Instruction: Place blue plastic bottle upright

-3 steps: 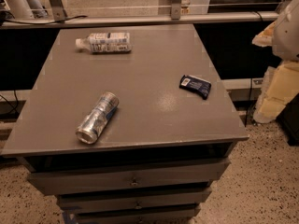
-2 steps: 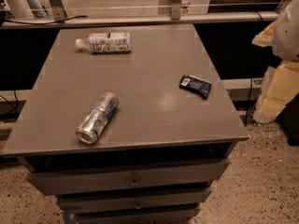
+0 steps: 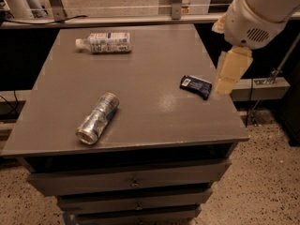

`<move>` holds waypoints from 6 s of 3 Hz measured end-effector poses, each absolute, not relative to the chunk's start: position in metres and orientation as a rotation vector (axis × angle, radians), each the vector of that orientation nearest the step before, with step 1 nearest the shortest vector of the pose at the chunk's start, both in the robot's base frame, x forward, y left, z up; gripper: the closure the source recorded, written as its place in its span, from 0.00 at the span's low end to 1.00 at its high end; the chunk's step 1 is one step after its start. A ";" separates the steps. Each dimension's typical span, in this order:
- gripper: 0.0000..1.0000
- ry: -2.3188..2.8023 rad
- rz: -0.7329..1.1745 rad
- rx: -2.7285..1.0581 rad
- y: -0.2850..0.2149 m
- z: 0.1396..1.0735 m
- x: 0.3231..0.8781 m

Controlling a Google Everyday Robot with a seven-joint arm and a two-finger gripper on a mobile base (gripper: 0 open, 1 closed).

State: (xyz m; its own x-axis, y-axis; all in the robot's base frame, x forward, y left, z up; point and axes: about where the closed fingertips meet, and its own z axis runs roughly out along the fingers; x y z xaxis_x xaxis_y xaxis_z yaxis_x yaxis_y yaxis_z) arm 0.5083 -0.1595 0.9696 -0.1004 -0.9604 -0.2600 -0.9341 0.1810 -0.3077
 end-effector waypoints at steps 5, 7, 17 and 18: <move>0.00 1.915 -0.082 -1.821 -0.019 0.947 0.649; 0.00 1.819 0.093 -1.703 0.048 0.951 0.710; 0.39 1.934 0.165 -1.804 0.168 0.846 0.812; 0.63 1.930 0.160 -1.810 0.165 0.848 0.812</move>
Offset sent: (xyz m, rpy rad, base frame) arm 0.1452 0.1338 -0.0324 0.0317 -0.0458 0.0559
